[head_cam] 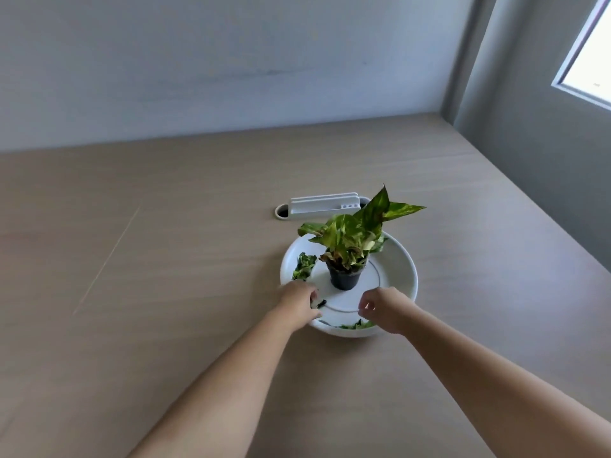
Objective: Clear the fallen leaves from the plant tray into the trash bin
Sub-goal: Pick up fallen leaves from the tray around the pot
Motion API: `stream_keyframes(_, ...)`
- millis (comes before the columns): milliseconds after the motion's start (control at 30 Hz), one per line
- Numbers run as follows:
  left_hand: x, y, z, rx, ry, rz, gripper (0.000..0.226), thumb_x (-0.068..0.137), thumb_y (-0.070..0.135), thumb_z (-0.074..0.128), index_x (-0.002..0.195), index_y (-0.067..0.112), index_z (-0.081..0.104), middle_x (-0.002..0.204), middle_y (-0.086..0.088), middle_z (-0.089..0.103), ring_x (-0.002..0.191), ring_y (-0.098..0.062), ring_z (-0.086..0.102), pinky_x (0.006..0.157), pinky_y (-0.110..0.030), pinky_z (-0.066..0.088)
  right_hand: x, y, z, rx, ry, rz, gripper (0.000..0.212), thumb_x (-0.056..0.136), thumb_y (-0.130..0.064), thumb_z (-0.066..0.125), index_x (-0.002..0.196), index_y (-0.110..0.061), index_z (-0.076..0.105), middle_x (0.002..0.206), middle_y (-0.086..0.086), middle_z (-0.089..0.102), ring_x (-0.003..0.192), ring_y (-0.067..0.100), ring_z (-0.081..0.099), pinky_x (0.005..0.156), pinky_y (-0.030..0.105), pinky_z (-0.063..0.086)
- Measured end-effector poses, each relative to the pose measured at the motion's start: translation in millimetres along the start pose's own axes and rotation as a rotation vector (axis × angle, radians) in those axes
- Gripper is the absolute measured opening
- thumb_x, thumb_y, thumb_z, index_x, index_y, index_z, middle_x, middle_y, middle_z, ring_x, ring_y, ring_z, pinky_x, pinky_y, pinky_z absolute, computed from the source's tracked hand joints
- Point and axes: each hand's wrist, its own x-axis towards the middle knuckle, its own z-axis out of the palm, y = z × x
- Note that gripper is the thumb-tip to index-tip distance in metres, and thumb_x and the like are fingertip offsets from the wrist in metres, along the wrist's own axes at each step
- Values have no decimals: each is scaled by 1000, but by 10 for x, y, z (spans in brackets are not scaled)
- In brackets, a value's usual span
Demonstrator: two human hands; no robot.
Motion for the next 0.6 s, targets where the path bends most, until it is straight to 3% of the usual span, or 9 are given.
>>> stream_keyframes(133,207,51,129,145,-106,28,58,73,57,70,116,21,54,119,-7,57,106,-28,58,95,-38,39,158,-20,99,-108,-49,70,28,81,-40,63,103,-22,63,107,3,65,95,24,61,76,32,51)
stream_keyframes(233,300,115,237,224,-122,34,53,74,61,65,110,24,54,114,-5,59,106,-28,58,98,-41,35,236,-41,150,-175,-45,93,25,78,-34,64,100,-22,63,104,4,62,94,26,61,66,28,44)
stream_keyframes(367,360,155,330,210,-80,29,25,81,27,66,103,19,56,111,-5,57,99,-27,60,80,-32,43,282,-11,188,-203,-56,92,17,76,-16,67,93,-17,64,89,5,57,77,27,58,51,24,39)
stream_keyframes(433,379,155,324,122,-92,6,20,80,10,63,99,15,59,103,-4,59,94,-26,60,76,-33,47,301,31,210,-177,-61,73,16,75,-7,64,89,-16,66,90,8,63,71,25,55,51,25,42)
stream_keyframes(500,416,169,304,29,-139,1,15,80,6,65,92,13,62,88,-1,60,83,-22,58,65,-28,45,324,66,221,-134,-62,56,15,73,-3,64,80,-16,68,89,8,65,70,25,56,52,25,44)
stream_keyframes(600,454,159,281,-66,-194,-25,12,80,1,65,76,13,63,99,-8,72,76,-22,60,52,-19,38,345,66,213,-67,-85,42,20,72,2,60,70,-17,68,91,11,68,69,22,56,53,24,45)
